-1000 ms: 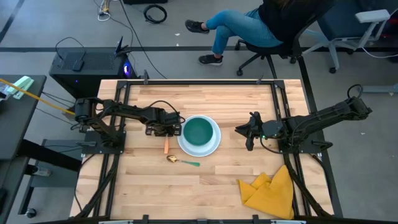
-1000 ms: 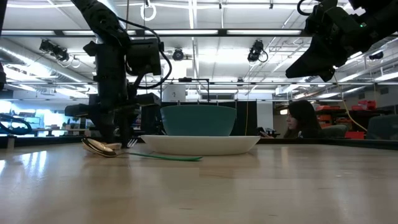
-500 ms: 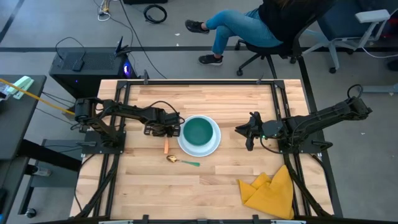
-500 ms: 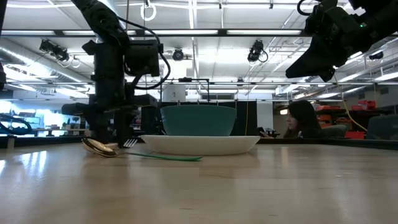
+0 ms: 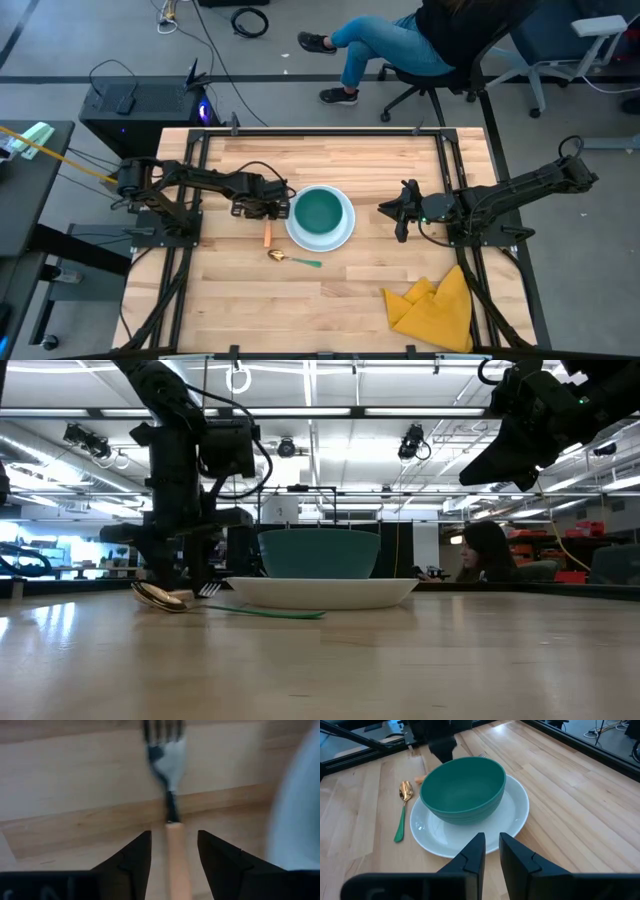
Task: Set table place
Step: Put the green spoon into the green bowl
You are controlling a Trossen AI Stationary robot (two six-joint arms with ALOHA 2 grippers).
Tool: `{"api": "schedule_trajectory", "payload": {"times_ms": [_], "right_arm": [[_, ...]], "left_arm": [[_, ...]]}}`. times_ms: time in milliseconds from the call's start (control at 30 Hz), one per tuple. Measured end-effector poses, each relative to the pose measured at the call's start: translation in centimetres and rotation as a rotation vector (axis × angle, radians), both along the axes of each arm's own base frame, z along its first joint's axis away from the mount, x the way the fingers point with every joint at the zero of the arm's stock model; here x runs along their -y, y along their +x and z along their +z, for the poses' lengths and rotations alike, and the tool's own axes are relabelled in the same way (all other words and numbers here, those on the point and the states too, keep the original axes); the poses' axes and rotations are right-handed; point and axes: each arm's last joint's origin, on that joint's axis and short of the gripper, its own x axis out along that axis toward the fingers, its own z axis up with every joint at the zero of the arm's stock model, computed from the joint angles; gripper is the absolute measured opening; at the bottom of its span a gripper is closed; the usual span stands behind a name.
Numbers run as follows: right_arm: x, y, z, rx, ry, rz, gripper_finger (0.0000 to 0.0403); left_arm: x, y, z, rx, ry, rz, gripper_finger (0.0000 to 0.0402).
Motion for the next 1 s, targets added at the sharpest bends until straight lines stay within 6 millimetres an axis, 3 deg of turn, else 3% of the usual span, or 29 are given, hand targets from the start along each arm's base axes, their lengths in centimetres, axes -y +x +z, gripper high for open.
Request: {"api": "schedule_trajectory", "payload": {"times_ms": [500,767,1000], "right_arm": [[0.0,0.0,0.0,0.000,0.001,0.000,0.0064],[0.0,0.0,0.0,0.000,0.000,0.000,0.0064],[0.0,0.0,0.0,0.000,0.000,0.000,0.0064]], "left_arm": [[1.7,-2.8,8.2,0.349,0.052,-0.052,0.0182],[4.8,-5.7,12.3,0.551,0.086,-0.276,0.0178],[8.4,-7.7,13.5,0.615,0.053,-0.454,0.0172]]}}
